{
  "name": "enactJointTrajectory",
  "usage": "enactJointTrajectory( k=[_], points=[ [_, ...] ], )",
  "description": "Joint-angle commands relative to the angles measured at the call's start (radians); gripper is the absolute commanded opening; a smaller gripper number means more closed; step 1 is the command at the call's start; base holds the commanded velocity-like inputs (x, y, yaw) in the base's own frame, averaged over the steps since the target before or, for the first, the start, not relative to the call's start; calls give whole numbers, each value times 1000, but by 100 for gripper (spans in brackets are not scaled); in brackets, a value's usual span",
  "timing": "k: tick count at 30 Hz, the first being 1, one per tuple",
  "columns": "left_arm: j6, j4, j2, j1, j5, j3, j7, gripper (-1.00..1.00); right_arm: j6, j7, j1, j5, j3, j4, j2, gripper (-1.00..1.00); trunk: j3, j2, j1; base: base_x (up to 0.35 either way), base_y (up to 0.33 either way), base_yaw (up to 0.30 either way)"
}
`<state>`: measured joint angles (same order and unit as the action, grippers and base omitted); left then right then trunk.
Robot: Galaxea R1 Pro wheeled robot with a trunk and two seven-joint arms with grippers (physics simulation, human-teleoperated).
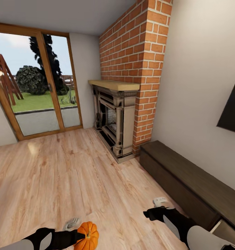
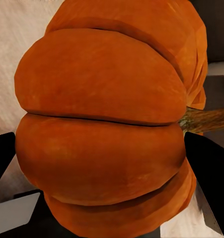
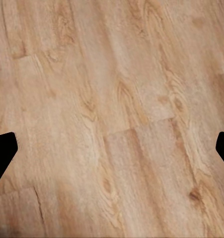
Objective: Place each of the two pumpkins and all three candles from the living room inside a cabinet in the living room (use any cabinet), then make sure every cabinet is closed, and position the cauldron so it is next to a table in the living room.
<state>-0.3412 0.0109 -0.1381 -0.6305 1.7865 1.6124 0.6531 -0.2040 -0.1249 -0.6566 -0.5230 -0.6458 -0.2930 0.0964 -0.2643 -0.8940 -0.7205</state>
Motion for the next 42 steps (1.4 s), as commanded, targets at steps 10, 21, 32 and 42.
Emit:
enactJointTrajectory(
  k=[10, 21, 32, 42],
  points=[
    [1, 0, -1, 0, -1, 0, -1, -100, 0, 2, 0, -1, 0, 1, -15, 100, 31, 70, 38, 0, 0, 290],
    [1, 3, -3, 0, -1, -2, 2, -100, 0, 2, 0, -1, 0, 2, -15, 100, 66, 147, 81, 0, 0, 290],
    [1, -5, -1, 0, 0, -2, 13, -100, 0, 2, 0, -2, 0, 2, -16, 100, 100, 224, 123, 0, 0, 290],
    [1, -6, 0, 0, 1, -2, 16, -100, 0, 4, 0, -3, 0, 4, -27, 100, 132, 294, 161, 0, 0, 290]
  ],
)
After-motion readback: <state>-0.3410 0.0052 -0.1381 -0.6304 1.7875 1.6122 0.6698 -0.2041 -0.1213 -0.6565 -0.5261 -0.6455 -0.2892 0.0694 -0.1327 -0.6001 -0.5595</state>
